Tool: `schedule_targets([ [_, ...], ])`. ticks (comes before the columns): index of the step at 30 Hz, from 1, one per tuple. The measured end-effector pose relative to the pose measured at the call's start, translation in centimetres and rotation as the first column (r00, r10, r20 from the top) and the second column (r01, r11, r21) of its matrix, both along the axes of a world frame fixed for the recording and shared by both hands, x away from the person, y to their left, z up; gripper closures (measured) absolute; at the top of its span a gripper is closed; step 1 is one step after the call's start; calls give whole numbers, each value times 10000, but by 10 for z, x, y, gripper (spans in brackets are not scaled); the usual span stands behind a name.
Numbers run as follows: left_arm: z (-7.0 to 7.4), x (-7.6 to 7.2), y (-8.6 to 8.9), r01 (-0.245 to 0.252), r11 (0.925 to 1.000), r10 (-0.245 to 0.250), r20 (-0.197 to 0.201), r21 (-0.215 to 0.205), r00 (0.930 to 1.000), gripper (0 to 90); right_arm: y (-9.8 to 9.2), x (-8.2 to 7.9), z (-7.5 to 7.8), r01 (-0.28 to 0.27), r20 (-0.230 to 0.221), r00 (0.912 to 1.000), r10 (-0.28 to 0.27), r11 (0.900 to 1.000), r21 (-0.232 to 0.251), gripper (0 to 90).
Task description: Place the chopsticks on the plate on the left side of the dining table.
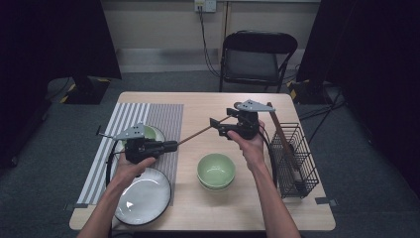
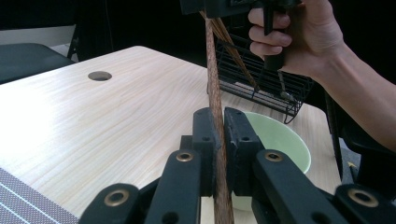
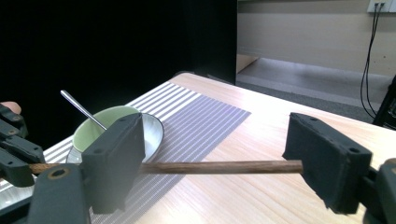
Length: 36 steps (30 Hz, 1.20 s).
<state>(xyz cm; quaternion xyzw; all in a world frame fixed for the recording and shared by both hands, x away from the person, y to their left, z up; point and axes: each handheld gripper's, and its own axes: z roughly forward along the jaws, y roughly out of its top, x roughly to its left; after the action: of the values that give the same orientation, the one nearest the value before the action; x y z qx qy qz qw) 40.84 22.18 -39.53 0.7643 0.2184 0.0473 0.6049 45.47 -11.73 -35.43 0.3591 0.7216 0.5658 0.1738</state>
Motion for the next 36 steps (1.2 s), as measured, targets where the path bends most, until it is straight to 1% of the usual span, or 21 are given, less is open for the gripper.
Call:
schedule_targets([
  [2, 0, 0, 0, -13, 10000, 13, 21, -79, 10000, 840, 0, 1, -2, 36, -20, 10000, -36, 9999, -123, 199],
  [6, 1, 0, 2, -78, 9999, 78, 5, -140, 10000, 840, 0, 1, -3, 61, -53, 10000, -62, 9999, -158, 201],
  [7, 1, 0, 2, -55, 9997, 55, 15, -241, 10000, 840, 1, 1, -4, 63, -35, 10000, -64, 9998, -183, 202],
  [9, 1, 0, 3, -59, 9998, 59, 31, -194, 10000, 840, 2, 1, -5, 88, -38, 10000, -89, 9995, -288, 202],
  [12, 1, 0, 3, -77, 9998, 77, 19, -184, 10000, 840, 2, 1, -6, 81, -118, 9999, -84, 9997, -234, 201],
  [14, 2, 0, 3, -111, 9998, 111, 32, -142, 9999, 840, 1, 1, -6, 33, -91, 10000, -35, 9998, -186, 199],
  [16, 2, 0, 4, -133, 9998, 133, 19, -155, 9999, 840, 1, 0, -6, 42, -55, 10000, -43, 9998, -214, 199],
  [18, 2, -1, 6, -189, 9998, 189, 4, -64, 9998, 840, 0, 0, -4, 76, -53, 10000, -78, 9996, -270, 199],
  [21, 1, -1, 9, -267, 9995, 267, -14, -161, 9996, 840, -3, -2, -2, 109, -15, 9999, -110, 9997, -232, 196],
  [24, 1, -1, 11, -351, 9994, 350, -23, -74, 9994, 839, -5, -3, -4, 86, -21, 10000, -87, 9993, -356, 194],
  [25, 1, -1, 11, -371, 9992, 371, 8, -147, 9993, 840, -6, -3, -4, 106, -62, 9999, -108, 9993, -350, 194],
  [27, 2, -1, 13, -432, 9991, 432, 43, -19, 9991, 840, -8, -3, -6, 100, -90, 9999, -104, 9991, -402, 192],
  [29, 2, -1, 15, -500, 9987, 500, 7, -16, 9988, 839, -9, -3, -9, 142, -154, 9998, -150, 9987, -498, 191],
  [31, 2, -3, 17, -549, 9984, 548, 66, 135, 9985, 840, -11, -3, -11, 182, -237, 9995, -197, 9979, -617, 189],
  [33, 3, -4, 21, -574, 9983, 573, 81, 116, 9983, 840, -13, -2, -12, 207, -334, 9992, -230, 9974, -684, 186],
  [34, 3, -4, 23, -583, 9983, 582, 94, 31, 9983, 840, -14, -2, -14, 202, -311, 9993, -225, 9973, -711, 186],
  [36, 3, -6, 26, -687, 9975, 685, 137, 165, 9976, 840, -15, -1, -16, 213, -444, 9987, -248, 9967, -779, 179],
])
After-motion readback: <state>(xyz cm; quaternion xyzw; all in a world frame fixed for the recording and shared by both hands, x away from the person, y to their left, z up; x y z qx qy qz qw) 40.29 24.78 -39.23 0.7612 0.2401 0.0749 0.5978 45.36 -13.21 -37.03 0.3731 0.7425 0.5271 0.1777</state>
